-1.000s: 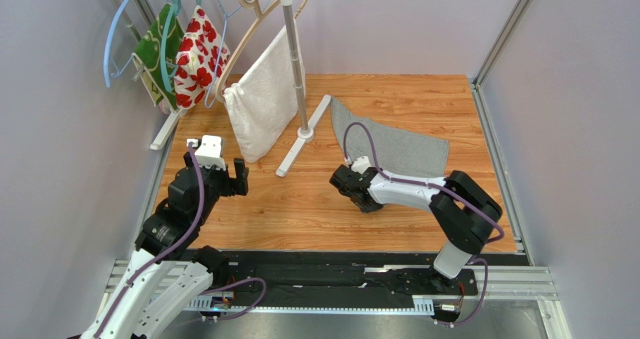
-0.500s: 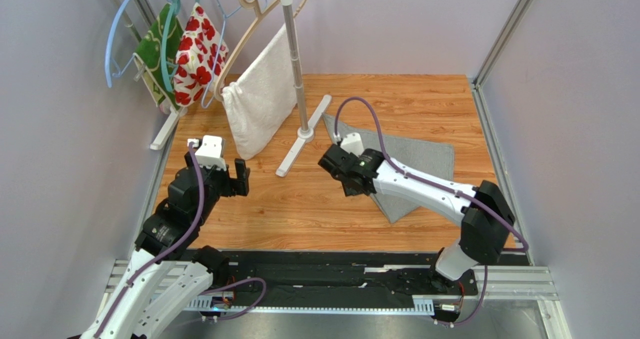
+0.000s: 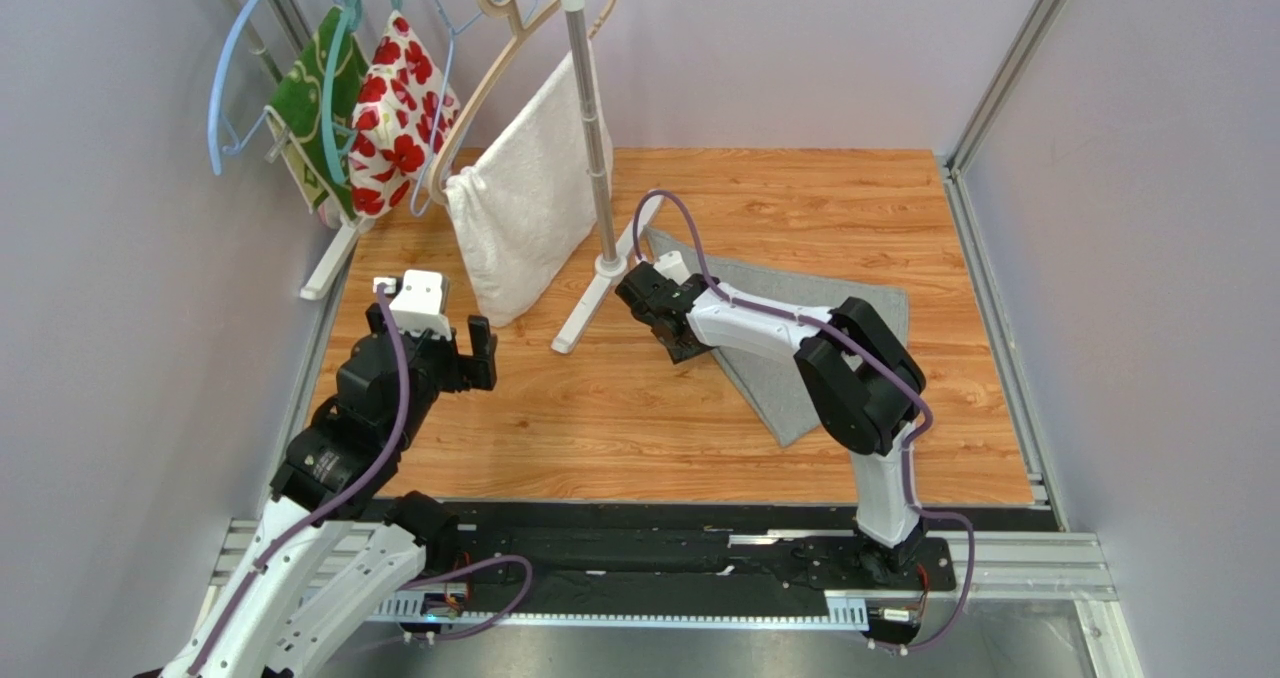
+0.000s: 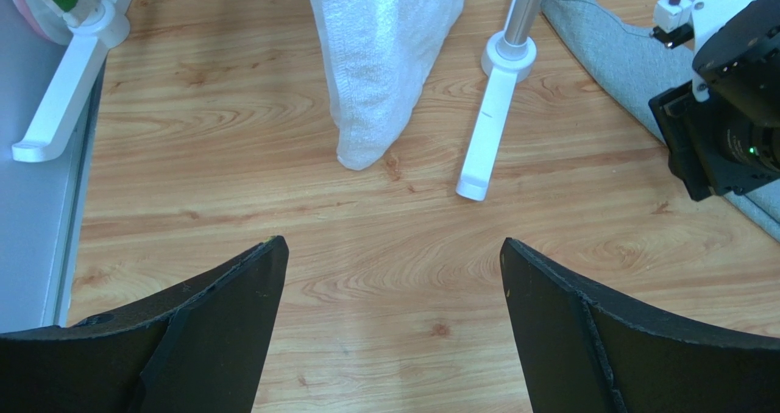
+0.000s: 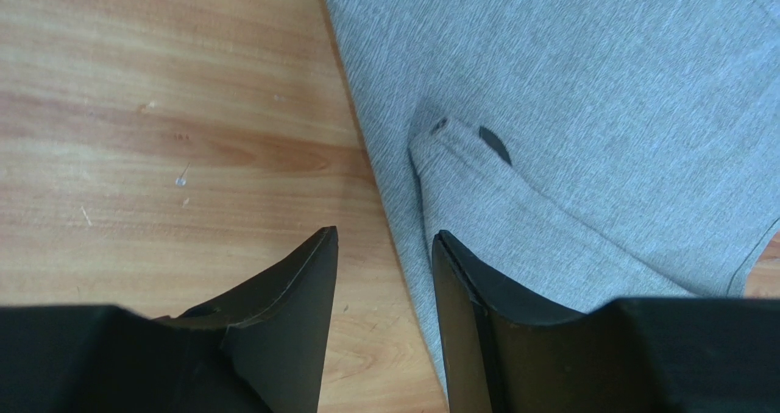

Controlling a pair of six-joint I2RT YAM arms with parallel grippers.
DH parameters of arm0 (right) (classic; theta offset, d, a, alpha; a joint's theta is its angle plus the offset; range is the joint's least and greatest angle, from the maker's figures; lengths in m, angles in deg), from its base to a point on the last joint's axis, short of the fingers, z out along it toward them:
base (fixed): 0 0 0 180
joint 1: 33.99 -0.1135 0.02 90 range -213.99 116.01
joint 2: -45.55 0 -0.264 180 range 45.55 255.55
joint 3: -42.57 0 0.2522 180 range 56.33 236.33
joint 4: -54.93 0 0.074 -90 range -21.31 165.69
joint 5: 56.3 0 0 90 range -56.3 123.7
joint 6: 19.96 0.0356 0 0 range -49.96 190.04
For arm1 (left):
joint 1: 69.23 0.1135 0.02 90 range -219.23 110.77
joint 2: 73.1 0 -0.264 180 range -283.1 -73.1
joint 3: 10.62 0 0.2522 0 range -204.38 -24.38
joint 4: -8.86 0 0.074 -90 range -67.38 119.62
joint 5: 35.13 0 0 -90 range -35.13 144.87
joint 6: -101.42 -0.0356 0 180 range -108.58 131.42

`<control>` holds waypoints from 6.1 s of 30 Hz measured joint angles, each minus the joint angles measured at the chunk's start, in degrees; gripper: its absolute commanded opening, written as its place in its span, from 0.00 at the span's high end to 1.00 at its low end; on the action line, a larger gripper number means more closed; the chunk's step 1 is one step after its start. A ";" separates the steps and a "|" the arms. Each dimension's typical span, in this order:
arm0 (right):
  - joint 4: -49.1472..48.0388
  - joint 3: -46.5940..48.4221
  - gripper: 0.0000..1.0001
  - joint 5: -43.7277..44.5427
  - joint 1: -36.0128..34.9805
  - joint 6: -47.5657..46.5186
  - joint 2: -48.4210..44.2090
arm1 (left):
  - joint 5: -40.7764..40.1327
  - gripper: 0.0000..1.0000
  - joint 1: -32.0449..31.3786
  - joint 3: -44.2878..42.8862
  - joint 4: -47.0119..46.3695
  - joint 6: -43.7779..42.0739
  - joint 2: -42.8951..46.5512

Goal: Fold the napkin, place the utensils inside, and roll it up
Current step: Fold the napkin

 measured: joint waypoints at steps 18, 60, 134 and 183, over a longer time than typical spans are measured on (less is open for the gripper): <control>-6.82 -0.15 0.64 -2.56 3.23 -4.66 2.01 | -0.17 0.05 0.00 0.00 0.00 -0.02 -1.18; 4.11 -24.63 0.96 -5.49 -5.25 7.76 -16.57 | 0.28 0.05 0.00 0.00 0.02 0.00 0.76; -9.01 14.62 1.00 -9.33 -13.49 -1.25 11.80 | 0.31 0.04 0.00 0.00 -0.04 0.00 1.88; 33.88 -30.93 1.00 6.51 -11.69 54.45 -53.35 | 0.31 0.04 -1.33 0.00 -0.04 0.00 2.36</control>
